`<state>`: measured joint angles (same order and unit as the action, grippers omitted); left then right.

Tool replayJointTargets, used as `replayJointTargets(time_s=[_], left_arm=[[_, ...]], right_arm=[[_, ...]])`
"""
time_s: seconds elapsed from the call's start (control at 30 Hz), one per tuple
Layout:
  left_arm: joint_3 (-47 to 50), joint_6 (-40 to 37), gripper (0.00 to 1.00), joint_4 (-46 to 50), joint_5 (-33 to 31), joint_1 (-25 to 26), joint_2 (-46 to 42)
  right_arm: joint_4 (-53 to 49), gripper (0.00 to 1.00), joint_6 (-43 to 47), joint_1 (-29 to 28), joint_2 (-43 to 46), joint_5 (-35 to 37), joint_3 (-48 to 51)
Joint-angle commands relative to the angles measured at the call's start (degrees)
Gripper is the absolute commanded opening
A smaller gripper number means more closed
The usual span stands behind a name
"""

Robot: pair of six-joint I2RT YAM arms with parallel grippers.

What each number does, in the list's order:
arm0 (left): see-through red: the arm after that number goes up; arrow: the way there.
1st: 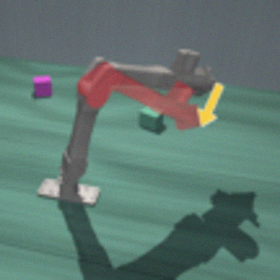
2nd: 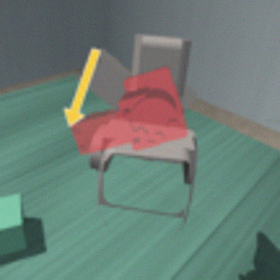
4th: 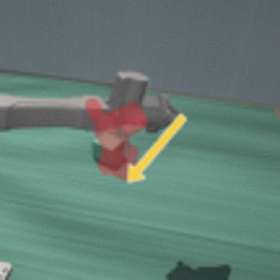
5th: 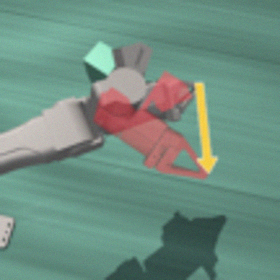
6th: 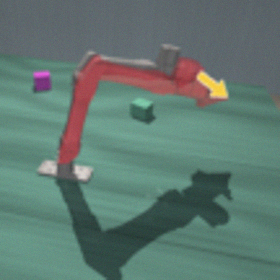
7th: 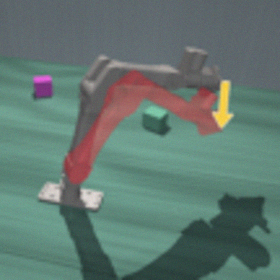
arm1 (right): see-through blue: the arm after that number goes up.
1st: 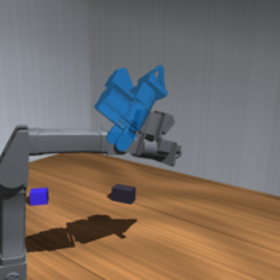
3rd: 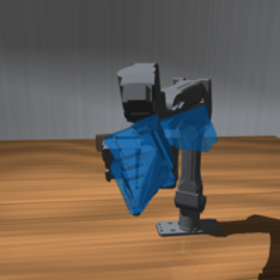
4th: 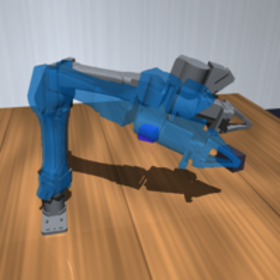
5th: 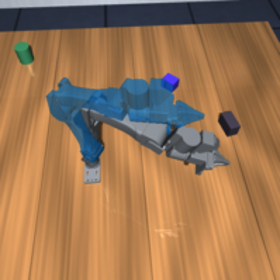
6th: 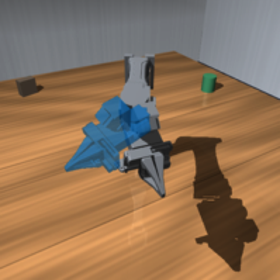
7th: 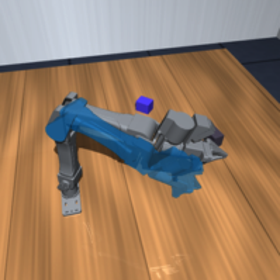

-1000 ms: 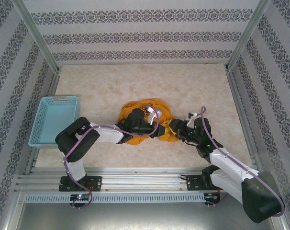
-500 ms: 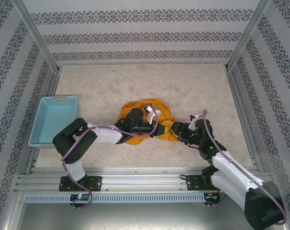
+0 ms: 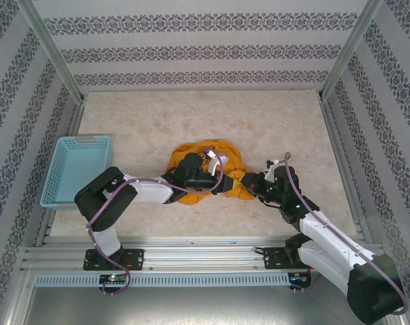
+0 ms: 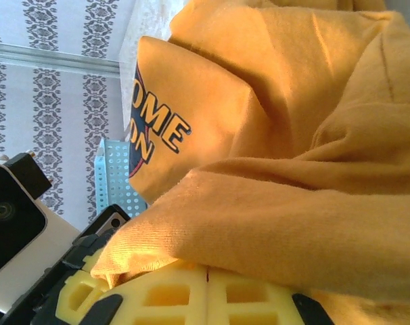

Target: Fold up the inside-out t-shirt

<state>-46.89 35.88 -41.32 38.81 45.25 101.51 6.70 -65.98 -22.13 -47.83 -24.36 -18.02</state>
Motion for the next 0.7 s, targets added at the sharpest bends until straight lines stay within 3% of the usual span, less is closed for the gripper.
replayJointTargets(time_s=[0.0, 0.07, 0.2, 0.4, 0.53, 0.67], left_arm=[[-1.6, -2.7, 0.06, 2.8, -1.5, -0.6, -1.5], [-2.4, -3.9, 0.13, 5.4, -2.6, -0.6, -2.0], [-3.9, -7.9, 0.41, 13.1, -7.0, -0.6, -4.1], [-14.3, -16.4, 0.71, 37.2, -25.6, -0.8, -3.5], [-24.3, -18.6, 0.79, 52.0, -38.1, -1.4, 3.3], [-30.1, -18.1, 0.79, 59.4, -45.2, -3.1, 9.8]], right_arm=[[-8.2, 0.01, 4.0, -1.3, 2.1, 3.3, -3.6], [-14.4, 0.0, 6.1, -2.0, 3.5, 6.5, -5.0], [-24.7, 0.0, 8.9, -2.7, 6.8, 12.5, -6.9], [-33.9, 0.0, 8.4, -2.9, 10.8, 17.4, -7.1], [-38.6, 0.0, 6.0, -3.0, 13.5, 18.8, -6.2], [-41.3, 0.0, 5.1, -3.2, 16.5, 19.8, -5.8]])
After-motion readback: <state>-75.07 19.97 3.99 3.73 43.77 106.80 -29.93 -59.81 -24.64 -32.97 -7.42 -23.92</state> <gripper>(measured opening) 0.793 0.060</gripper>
